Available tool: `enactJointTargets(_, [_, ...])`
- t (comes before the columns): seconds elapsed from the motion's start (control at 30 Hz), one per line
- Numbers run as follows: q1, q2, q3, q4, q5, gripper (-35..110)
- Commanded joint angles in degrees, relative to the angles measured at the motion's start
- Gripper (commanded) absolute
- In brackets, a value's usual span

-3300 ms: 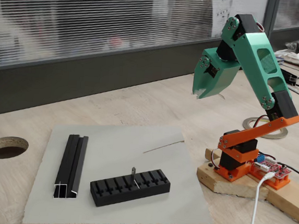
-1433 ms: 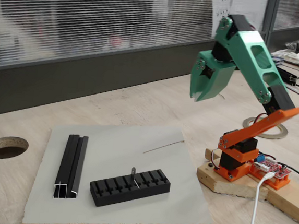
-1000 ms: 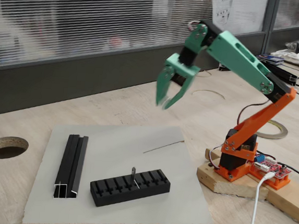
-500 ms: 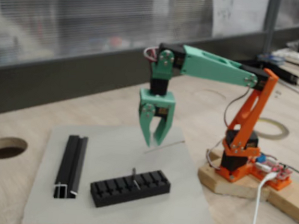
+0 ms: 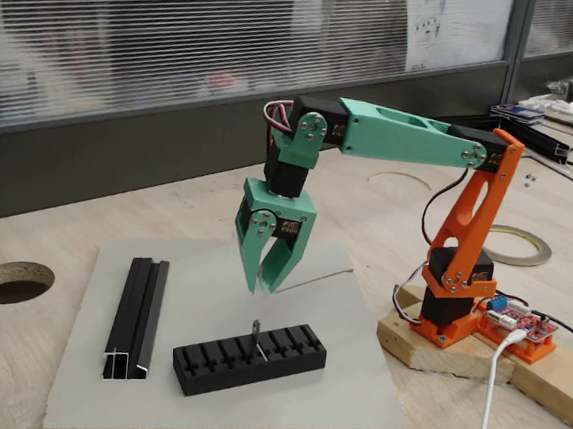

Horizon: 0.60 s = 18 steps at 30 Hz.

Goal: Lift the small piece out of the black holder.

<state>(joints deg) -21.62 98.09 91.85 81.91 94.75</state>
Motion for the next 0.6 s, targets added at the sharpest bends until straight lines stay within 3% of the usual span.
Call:
enactJointTargets(0.0, [-0.8,0.3,-0.9,-0.9,0.2,12])
enactJointTargets(0.57, [-0.1,0.9,-0.2,-0.1,-1.2,12])
